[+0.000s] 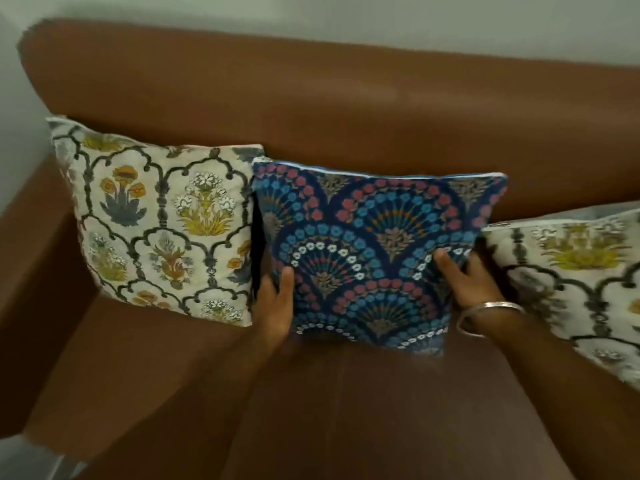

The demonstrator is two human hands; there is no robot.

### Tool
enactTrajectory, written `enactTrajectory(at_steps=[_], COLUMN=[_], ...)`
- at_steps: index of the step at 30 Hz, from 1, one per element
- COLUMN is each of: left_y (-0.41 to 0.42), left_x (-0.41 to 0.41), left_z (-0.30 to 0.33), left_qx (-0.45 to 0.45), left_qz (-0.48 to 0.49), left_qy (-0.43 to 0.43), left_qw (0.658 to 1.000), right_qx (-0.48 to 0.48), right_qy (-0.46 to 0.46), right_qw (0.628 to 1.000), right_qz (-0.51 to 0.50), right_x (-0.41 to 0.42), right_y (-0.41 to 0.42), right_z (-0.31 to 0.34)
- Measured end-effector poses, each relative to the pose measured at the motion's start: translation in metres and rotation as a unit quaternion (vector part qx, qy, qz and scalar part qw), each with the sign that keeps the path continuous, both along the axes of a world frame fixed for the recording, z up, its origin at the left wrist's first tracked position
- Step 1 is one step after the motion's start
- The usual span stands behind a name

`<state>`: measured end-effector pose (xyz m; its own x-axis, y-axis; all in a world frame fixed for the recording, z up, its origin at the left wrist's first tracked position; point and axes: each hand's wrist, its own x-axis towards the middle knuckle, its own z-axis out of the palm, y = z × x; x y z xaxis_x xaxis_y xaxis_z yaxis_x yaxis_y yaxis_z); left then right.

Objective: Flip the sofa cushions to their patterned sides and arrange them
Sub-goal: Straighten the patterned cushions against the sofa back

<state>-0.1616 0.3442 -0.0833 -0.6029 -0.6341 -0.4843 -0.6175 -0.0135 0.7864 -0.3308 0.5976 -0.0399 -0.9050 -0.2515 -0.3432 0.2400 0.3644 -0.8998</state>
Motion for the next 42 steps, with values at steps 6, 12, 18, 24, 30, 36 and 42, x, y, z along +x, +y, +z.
enactTrajectory(at_steps=[6,12,18,24,30,36,42], left_y=[-0.004,0.06,0.075,0.077,-0.028,-0.229,-0.343], left_x=[0.01,-0.003,-0.022,0.0,0.069,0.127,0.118], left_z=[-0.005,-0.008,-0.02,-0.011,0.034,0.077,0.044], left_qx=[0.098,0.341,0.398,0.341,-0.044,-0.251,-0.158], left_qz=[-0.017,0.091,0.103,0.091,-0.057,0.06,0.052], left_qy=[-0.045,0.062,0.098,0.075,-0.032,-0.104,-0.077], left_qw=[0.994,0.934,0.906,0.933,0.997,0.96,0.983], right_qx=[0.035,0.181,0.211,0.232,0.119,0.06,0.04], right_qy=[0.037,0.229,0.263,0.275,0.377,0.068,-0.055], right_qw=[0.999,0.956,0.939,0.933,0.918,0.992,0.997], right_qz=[-0.018,0.041,0.065,0.021,0.02,0.088,-0.022], right_x=[0.025,0.002,-0.012,0.005,0.073,0.131,0.146], right_y=[-0.007,-0.022,-0.04,-0.03,-0.091,-0.247,-0.336], right_z=[0.052,0.124,0.109,0.109,0.127,0.09,0.034])
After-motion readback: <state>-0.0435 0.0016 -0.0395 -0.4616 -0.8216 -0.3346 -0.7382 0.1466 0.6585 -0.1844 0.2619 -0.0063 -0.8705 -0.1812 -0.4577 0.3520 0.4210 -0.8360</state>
